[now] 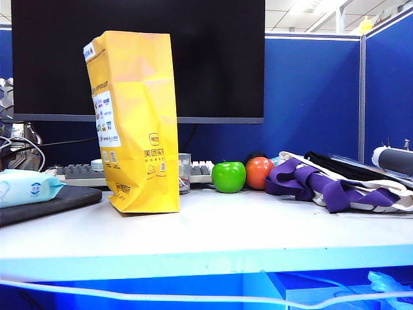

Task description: Pick up the Rubik's Cube and throw it into the yellow paper bag.

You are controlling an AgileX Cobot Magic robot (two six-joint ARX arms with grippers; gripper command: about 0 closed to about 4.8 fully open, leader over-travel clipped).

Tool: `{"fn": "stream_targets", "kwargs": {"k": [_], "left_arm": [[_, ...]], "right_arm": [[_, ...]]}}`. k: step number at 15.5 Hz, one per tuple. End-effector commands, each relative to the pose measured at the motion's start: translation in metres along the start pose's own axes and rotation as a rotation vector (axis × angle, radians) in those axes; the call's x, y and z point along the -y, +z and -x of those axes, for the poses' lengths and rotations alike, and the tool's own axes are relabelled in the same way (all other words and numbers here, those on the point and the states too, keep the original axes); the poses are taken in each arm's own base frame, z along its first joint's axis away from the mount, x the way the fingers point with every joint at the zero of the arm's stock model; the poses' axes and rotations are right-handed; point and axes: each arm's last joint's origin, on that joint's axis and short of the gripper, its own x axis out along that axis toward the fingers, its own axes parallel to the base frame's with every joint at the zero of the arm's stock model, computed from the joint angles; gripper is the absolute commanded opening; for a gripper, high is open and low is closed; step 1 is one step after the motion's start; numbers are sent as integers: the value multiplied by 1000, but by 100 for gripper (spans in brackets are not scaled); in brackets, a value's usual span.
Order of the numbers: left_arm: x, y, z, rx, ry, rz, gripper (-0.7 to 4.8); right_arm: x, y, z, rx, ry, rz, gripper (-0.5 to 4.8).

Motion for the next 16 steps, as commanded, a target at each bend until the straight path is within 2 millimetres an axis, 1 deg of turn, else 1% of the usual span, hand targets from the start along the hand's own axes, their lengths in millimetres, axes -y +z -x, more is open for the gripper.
{"fn": "stream_targets", "kwargs": {"k": [1, 2, 3, 4, 6, 8, 12, 15, 16], "left_arm": [[-21, -11, -8, 11, -141, 78, 479], [-24, -13, -12, 3, -165, 114, 479], [-27, -17, -18, -20, -165, 133, 479], [-27, -19, -21, -25, -172, 136, 479], [-31, -23, -33, -40, -186, 158, 479], [-33, -28, -40, -60, -193, 185, 479], [-35, -29, -47, -54, -197, 187, 479], [-35, -30, -50, -60, -203, 192, 479], [-35, -30, -50, -61, -203, 193, 479]], "right_arm": [[16, -2, -37, 29, 87, 26, -1], [23, -4, -51, 31, 95, 13, -1], [32, -9, -71, 30, 116, 0, -1], [34, -10, -79, 39, 131, -7, -1], [36, -10, -97, 84, 180, -12, -1], [38, -13, -110, 82, 196, -20, -1], [48, -20, -127, 72, 191, -27, -1], [49, -19, -129, 88, 199, -39, -1], [49, -19, -129, 89, 202, -39, 44]]}}
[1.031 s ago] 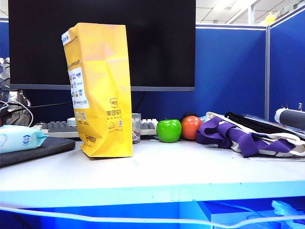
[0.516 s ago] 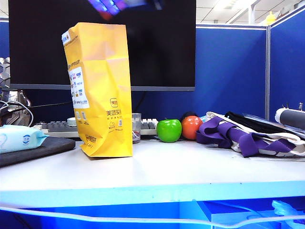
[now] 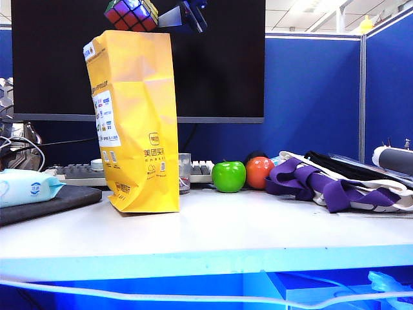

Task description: Pick up the Rubik's Cube and throw it into the yellow paper bag.

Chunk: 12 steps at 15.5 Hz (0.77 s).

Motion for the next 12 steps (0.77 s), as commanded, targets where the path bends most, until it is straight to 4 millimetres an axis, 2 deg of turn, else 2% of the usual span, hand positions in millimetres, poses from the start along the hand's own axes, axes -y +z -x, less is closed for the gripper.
{"fn": "stream_targets", "kwargs": {"k": [1, 2, 3, 4, 9, 12], "left_arm": [[1, 2, 0, 17, -24, -5, 479], [1, 2, 0, 19, -36, 4, 479], [2, 2, 0, 20, -49, 14, 479], [1, 2, -1, 18, -52, 17, 479], [1, 2, -2, 19, -51, 27, 479], [0, 2, -1, 13, -14, 26, 479]], "right_arm": [[-5, 8, 2, 41, 47, 27, 190], [-6, 8, 2, 47, 59, 34, 286], [-6, 10, 3, 56, 61, 41, 429], [-6, 10, 3, 56, 63, 41, 468], [-6, 11, 3, 77, 38, 53, 479], [0, 16, 11, 100, -11, 61, 479]]}}
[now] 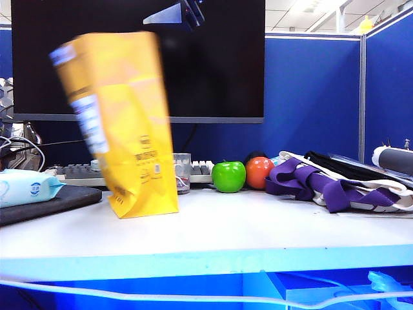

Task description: Pick up the Rubik's Cube and throw it into the yellow paper bag.

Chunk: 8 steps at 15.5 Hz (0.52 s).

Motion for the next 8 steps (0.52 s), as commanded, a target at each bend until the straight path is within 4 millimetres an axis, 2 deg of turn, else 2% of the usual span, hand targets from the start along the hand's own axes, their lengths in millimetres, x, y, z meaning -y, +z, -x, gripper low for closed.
{"fn": "stream_targets", "kwargs": {"k": [1, 2, 3, 4, 5, 7, 8], "left_arm": [[-1, 1, 2, -8, 65, -6, 479], [0, 0, 4, -23, 100, -8, 479], [0, 0, 8, -30, 135, -15, 479], [6, 6, 21, -1, 187, -63, 479], [13, 12, 33, 47, 213, -116, 479], [25, 20, 62, 118, 289, -164, 479], [30, 22, 77, 150, 336, -181, 479]], "right_arm": [[6, 12, 16, 43, -36, 24, 479], [11, 15, 25, 45, -60, 15, 382], [16, 17, 37, 40, -86, 3, 120], [18, 24, 57, 34, -121, 27, -1], [13, 33, 80, 38, -206, 106, -1], [-24, 53, 118, 65, -373, 317, -2], [-50, 66, 142, 115, -396, 396, -1]]}}
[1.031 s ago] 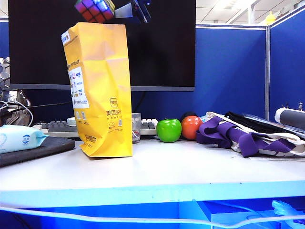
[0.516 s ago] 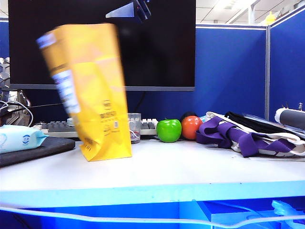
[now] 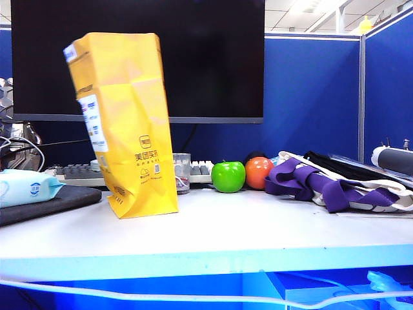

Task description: Pick up the Rubik's Cube and throw it into the yellow paper bag.

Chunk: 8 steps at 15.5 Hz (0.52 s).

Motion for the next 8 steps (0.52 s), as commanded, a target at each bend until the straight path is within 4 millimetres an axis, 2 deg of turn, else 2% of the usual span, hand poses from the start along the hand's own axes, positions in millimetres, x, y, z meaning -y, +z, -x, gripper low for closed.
{"fn": "stream_targets", "kwargs": {"k": [1, 3, 5, 7, 8], "left_arm": [[2, 11, 38, 77, 132, -49, 479], [10, 12, 58, 87, 162, -36, 479], [25, 12, 78, 104, 131, -35, 479], [41, 11, 101, 123, 153, -42, 479], [48, 8, 110, 126, 153, -46, 479]], "right_arm": [[-40, 48, 78, 168, -131, 220, -1], [-67, 69, 135, 281, -222, 298, -1], [-96, 77, 195, 341, -304, 386, -2], [-120, 66, 242, 386, -334, 397, -2], [-130, 52, 261, 404, -370, 400, -2]]}}
